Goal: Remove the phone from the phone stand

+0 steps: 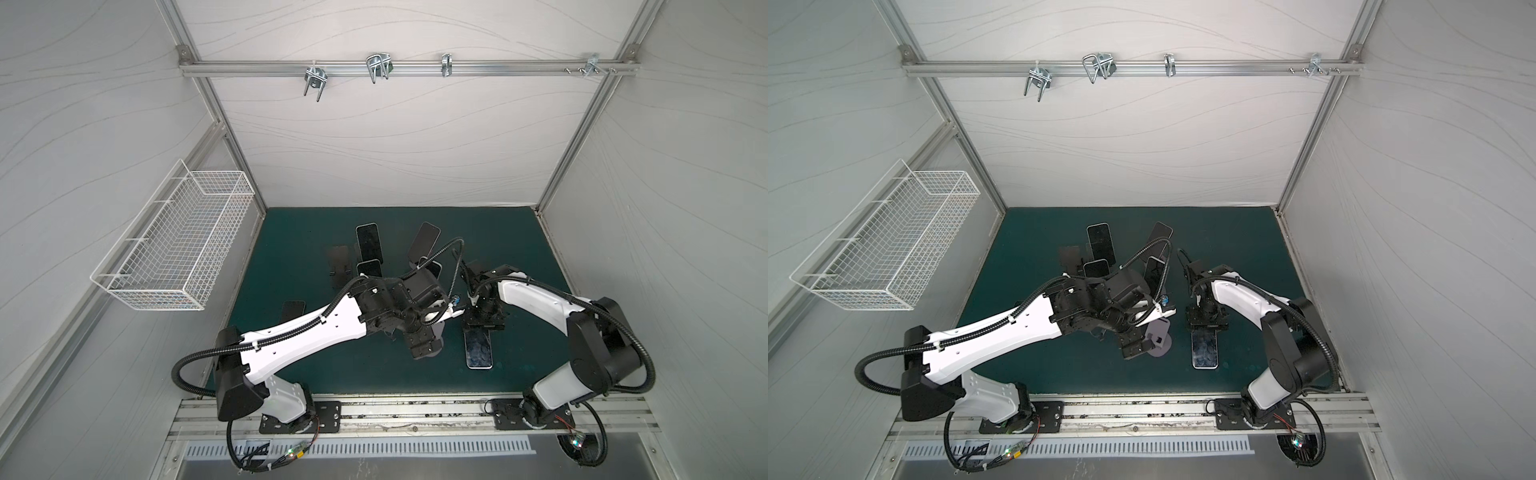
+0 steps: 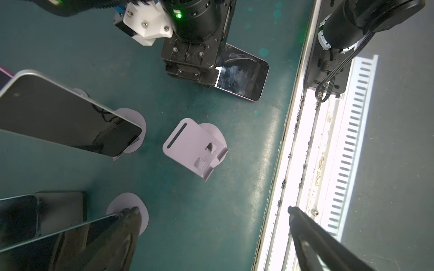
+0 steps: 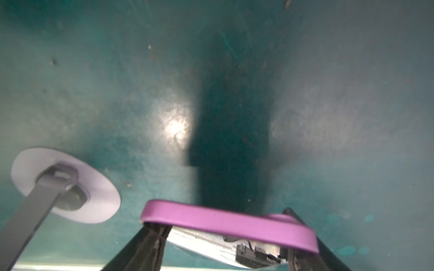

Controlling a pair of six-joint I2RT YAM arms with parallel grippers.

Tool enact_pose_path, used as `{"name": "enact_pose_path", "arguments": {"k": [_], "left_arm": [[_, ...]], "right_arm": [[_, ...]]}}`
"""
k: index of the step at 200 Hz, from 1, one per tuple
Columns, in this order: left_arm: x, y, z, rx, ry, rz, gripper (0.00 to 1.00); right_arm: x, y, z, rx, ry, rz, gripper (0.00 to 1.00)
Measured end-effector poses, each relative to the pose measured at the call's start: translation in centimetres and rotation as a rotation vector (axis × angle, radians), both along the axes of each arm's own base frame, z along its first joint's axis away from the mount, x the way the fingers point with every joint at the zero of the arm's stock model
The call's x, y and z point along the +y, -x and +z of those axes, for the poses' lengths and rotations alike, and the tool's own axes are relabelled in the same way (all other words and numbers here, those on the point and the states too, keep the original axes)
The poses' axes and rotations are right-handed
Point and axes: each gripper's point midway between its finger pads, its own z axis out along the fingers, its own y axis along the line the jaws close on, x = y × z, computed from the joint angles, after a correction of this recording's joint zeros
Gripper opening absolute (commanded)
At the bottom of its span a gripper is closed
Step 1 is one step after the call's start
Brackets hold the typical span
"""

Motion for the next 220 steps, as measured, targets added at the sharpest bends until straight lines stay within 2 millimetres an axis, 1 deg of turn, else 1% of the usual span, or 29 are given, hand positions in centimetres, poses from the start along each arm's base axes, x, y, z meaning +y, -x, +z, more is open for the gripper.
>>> {"name": "enact_pose_path", "arguments": {"k": [49,78,106,170,220], "left_arm": [[0.2,-1.0,-0.6,-0.04,0.009,0.059,0.98],[0.6,-1.5,-0.4,-0.065,0.024,0.1,0.99],[0.6,-1.8,-0.1,-0.078,0.039,0.125,0.99],[0.8,-2.3,0.0,-0.091,0.042,0.163,0.99],[1.0,-2.5,-0.3,-0.087,0.037,0.197,0.99]], "right_arm": [[0.3,-1.1,-0.5,0.016,0.01,0.016,0.61],[0.2,-1.3,-0.8,0.029,0.007,0.013,0.61],[0.0,-1.7,-1.2,0.049,0.004,0.008,0.61],[-0.5,-4.3,-1.3,0.043,-0.012,-0.01,0.61],[-0.3,-5.1,-1.4,0.051,-0.026,-0.022,0.62]]}}
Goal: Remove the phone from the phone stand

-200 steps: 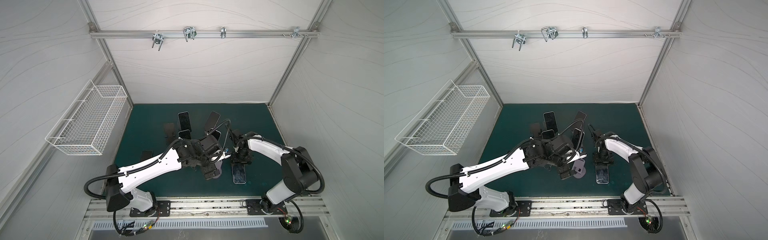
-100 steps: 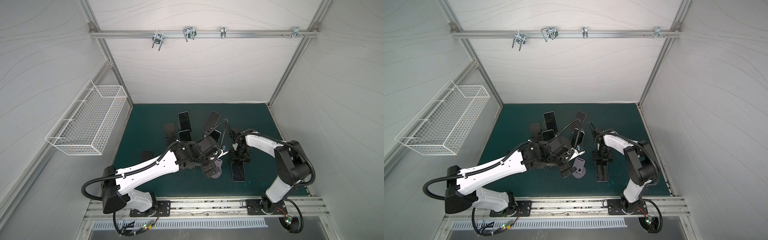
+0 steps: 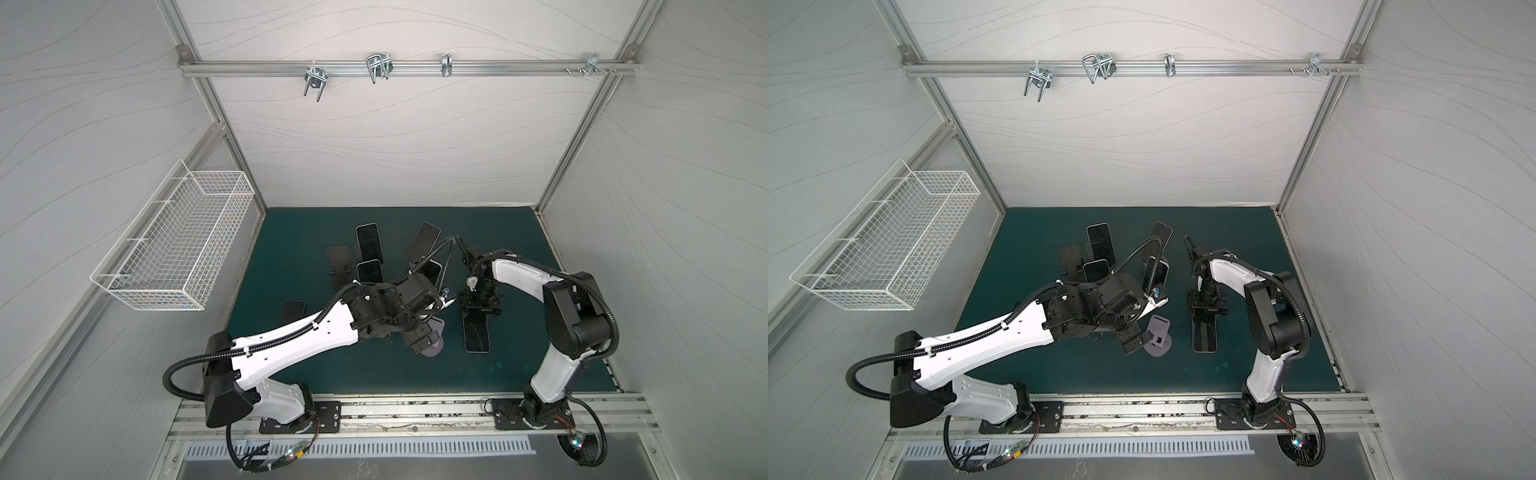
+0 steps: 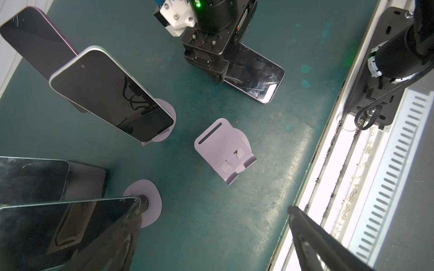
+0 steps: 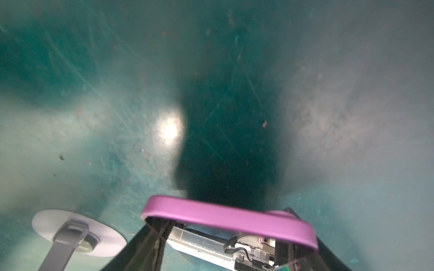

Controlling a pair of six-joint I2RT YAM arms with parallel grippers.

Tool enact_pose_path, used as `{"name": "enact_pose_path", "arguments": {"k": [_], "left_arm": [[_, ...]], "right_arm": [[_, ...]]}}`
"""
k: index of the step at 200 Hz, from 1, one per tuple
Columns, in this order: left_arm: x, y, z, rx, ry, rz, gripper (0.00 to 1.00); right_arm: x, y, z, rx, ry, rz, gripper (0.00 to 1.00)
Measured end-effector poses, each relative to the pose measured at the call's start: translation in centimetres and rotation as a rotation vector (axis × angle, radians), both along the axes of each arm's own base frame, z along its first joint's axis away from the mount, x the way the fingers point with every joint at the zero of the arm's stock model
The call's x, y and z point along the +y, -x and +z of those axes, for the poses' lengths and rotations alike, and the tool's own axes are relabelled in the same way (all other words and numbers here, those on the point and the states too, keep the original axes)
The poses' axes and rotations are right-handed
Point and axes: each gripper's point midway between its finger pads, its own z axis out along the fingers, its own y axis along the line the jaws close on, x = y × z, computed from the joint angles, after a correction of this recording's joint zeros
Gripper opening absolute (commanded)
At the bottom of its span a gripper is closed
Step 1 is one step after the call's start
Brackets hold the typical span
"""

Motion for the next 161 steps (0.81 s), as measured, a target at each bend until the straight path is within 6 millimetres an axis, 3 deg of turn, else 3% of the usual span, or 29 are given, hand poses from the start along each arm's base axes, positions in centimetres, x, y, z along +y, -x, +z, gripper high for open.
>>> {"name": "enact_pose_path", "arguments": {"k": [76,161], "left_arm": [[0.4,-0.2,0.5,-0.023,0.001,0.007,0.99],[0.9,-0.2,0.7,-0.051,-0.007,-0.008,0.99]], "right_arm": [[0.0,-0.6,-0.9,0.021,0.021,-0.012,0.64],[-0.3,-0.5,-1.3,0.013,0.047,-0.027,0.78]]}}
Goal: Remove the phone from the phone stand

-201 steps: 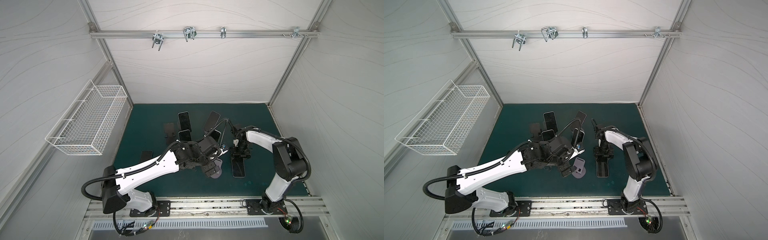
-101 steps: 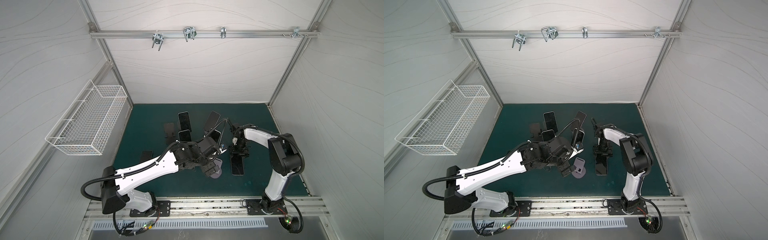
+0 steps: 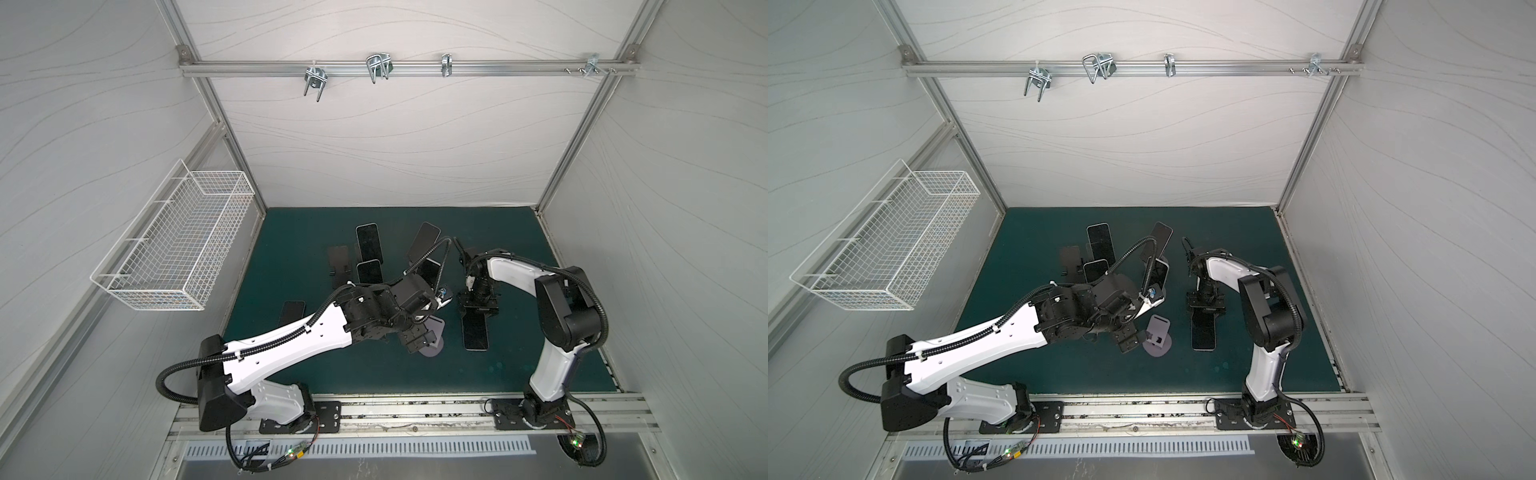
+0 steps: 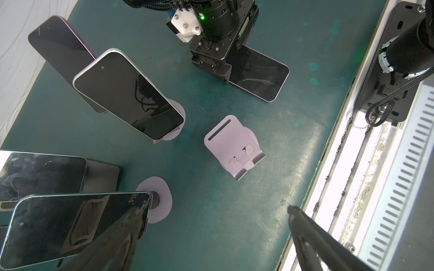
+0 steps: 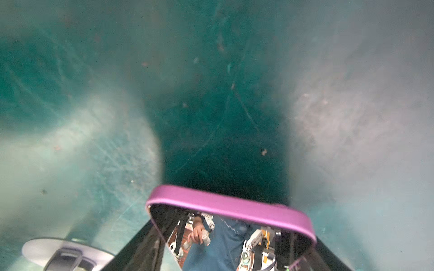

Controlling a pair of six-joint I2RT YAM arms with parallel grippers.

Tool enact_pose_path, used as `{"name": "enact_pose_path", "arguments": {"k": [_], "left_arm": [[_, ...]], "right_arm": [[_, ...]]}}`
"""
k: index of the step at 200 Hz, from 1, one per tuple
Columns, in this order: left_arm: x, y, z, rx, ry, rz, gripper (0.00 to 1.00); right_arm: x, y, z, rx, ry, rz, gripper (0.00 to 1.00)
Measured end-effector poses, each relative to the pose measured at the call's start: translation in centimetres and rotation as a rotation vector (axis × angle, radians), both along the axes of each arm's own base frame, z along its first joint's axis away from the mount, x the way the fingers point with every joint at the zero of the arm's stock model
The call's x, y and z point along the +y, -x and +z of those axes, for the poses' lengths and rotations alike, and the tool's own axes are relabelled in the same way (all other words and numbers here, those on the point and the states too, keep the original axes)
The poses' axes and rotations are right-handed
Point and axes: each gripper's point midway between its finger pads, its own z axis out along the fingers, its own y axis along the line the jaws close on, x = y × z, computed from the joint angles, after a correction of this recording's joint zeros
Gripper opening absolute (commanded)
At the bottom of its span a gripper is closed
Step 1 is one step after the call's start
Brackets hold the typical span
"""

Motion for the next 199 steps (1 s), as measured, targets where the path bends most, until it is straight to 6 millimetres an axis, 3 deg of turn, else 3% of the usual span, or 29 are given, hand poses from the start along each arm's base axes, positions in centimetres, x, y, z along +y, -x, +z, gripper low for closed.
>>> {"name": "enact_pose_path", "arguments": {"k": [115,199], "left_arm": [[0.24,-0.04,0.22,-0.018,-0.006,-0.011,0.99],[0.33,-0.21,0.26,-0.035,-0.017,-0.02,0.99]], "right_arm": [[0.02,-0.03,-0.06,-0.017,0.009,-0.009,0.83],[-0.15,-0.09,0.04,-0.024,0.017,-0.024,0.93]]}}
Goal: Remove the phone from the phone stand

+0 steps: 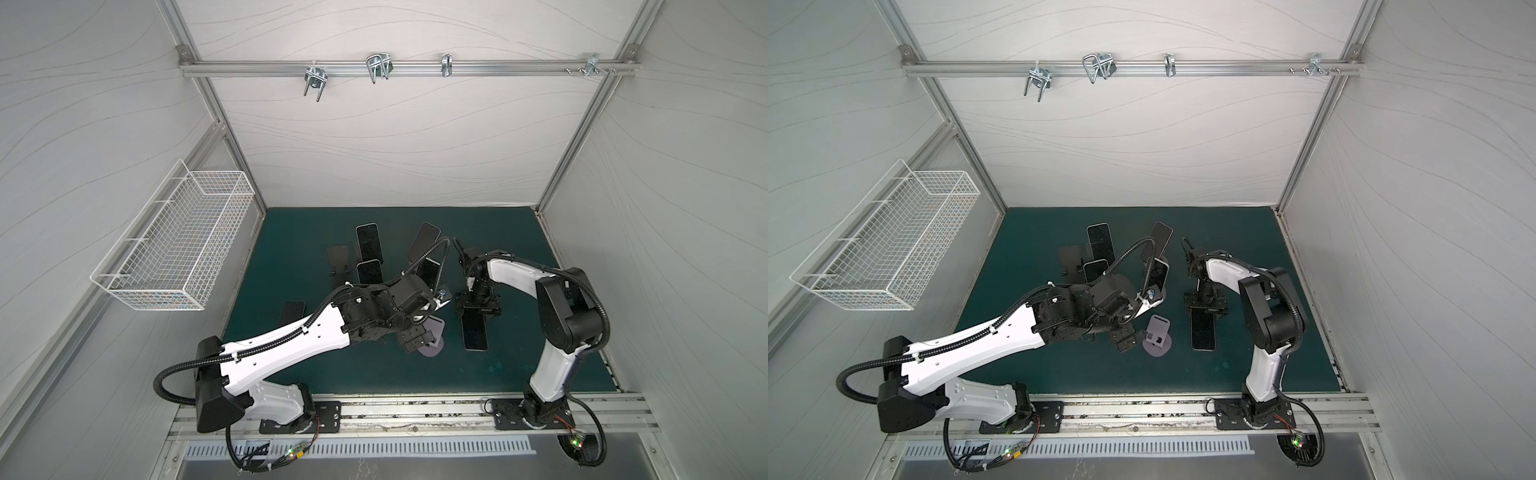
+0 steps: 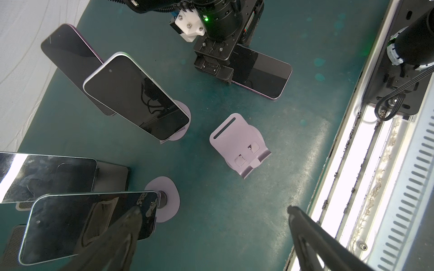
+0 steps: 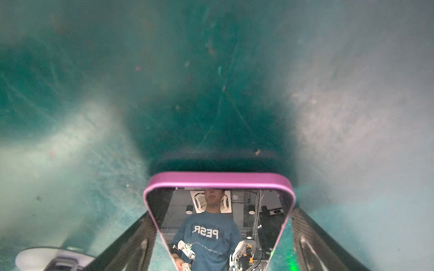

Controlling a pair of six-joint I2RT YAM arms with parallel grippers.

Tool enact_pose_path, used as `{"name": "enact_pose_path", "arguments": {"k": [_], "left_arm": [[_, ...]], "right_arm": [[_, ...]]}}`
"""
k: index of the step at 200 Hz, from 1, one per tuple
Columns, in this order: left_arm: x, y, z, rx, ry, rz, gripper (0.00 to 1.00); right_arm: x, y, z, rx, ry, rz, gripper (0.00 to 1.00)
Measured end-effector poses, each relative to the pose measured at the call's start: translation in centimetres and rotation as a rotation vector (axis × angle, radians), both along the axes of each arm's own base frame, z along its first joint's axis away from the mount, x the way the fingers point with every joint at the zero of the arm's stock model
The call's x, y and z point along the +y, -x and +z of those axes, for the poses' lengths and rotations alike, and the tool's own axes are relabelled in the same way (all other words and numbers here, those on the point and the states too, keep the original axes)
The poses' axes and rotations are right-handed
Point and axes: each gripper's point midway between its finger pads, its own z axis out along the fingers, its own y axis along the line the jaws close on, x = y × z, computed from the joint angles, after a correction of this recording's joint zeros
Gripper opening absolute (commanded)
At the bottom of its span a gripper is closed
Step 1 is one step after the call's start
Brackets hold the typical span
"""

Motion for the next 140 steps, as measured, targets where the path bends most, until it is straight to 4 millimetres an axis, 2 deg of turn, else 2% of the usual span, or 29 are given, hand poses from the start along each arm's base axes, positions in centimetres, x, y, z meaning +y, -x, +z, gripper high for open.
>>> {"name": "enact_pose_path", "arguments": {"k": [9,59,140], "left_arm": [[0.0,0.0,0.0,-0.002,-0.001,0.001,0.99],[0.3,0.0,0.2,-0.01,0.001,0.005,0.99],[1.0,0.3,0.0,-0.011,0.012,0.018,0.99]], "right_arm": [[-0.1,0.0,0.0,-0.001,0.002,-0.004,0.96],[-0.1,0.0,0.4,-0.013,0.001,-0.021,0.97],[0.3,0.1,1.0,-0.017,-0.026,-0.04,0.93]]}}
